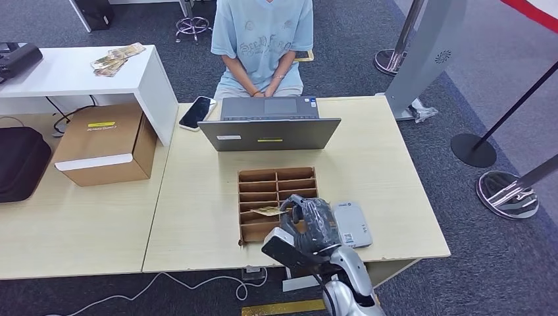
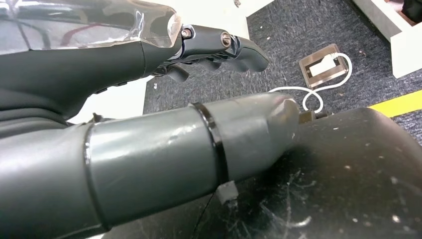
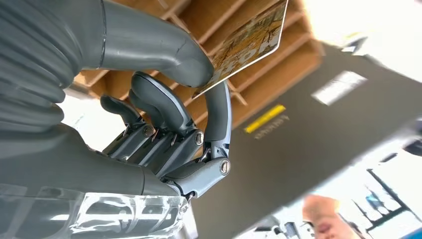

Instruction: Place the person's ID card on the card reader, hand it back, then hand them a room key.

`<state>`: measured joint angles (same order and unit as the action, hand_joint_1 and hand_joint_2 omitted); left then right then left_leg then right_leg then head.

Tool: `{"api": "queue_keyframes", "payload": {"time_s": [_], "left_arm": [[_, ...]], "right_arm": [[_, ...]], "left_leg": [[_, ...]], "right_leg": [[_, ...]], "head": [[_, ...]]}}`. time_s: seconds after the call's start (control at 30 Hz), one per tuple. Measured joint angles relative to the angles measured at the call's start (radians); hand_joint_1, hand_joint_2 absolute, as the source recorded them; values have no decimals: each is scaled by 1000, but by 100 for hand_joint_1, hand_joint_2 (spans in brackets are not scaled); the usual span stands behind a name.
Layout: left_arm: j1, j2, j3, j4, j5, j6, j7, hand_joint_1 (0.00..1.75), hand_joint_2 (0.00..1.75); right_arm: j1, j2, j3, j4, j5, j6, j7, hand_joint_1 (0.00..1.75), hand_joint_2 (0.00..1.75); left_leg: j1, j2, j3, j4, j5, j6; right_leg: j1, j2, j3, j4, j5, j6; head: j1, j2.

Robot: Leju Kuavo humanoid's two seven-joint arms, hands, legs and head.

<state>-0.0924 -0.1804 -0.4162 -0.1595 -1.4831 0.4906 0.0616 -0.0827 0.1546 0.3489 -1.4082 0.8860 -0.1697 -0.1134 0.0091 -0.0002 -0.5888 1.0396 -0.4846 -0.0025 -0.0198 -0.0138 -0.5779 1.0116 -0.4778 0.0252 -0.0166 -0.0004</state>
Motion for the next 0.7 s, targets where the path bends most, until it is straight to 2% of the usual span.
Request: {"api": "queue_keyframes", "payload": {"time_s": [0.13, 0.23, 0.43, 0.53, 0.7], "left_arm": [[0, 0, 0, 0, -1, 0, -3, 0, 0], [0, 0, 0, 0, -2, 0, -10, 0, 0], [-1, 0, 0, 0, -4, 0, -28, 0, 0], [-1, 0, 0, 0, -4, 0, -36, 0, 0], [-1, 0, 0, 0, -4, 0, -40, 0, 0]], "right_arm": [[19, -2, -26, -57, -283, 102, -138, 175, 175], [24, -5, -41, -81, -519, 241, -229, 175, 175], [1, -12, -63, -105, -841, 467, -340, 175, 175], [-38, -13, -66, -116, -847, 469, -349, 175, 175], [-138, -13, -54, -121, -661, 311, -322, 175, 175]], "left_leg": [[0, 0, 0, 0, 0, 0], [0, 0, 0, 0, 0, 0], [0, 0, 0, 0, 0, 0], [0, 0, 0, 0, 1, 0], [0, 0, 0, 0, 1, -1]], "right_leg": [[0, 0, 0, 0, 0, 0], [0, 0, 0, 0, 0, 0], [0, 1, 0, 0, 0, 0], [0, 1, 0, 0, 1, -1], [0, 1, 0, 1, 1, -1]], "head": [[0, 0], [0, 0], [0, 0], [0, 0], [0, 0]]}}
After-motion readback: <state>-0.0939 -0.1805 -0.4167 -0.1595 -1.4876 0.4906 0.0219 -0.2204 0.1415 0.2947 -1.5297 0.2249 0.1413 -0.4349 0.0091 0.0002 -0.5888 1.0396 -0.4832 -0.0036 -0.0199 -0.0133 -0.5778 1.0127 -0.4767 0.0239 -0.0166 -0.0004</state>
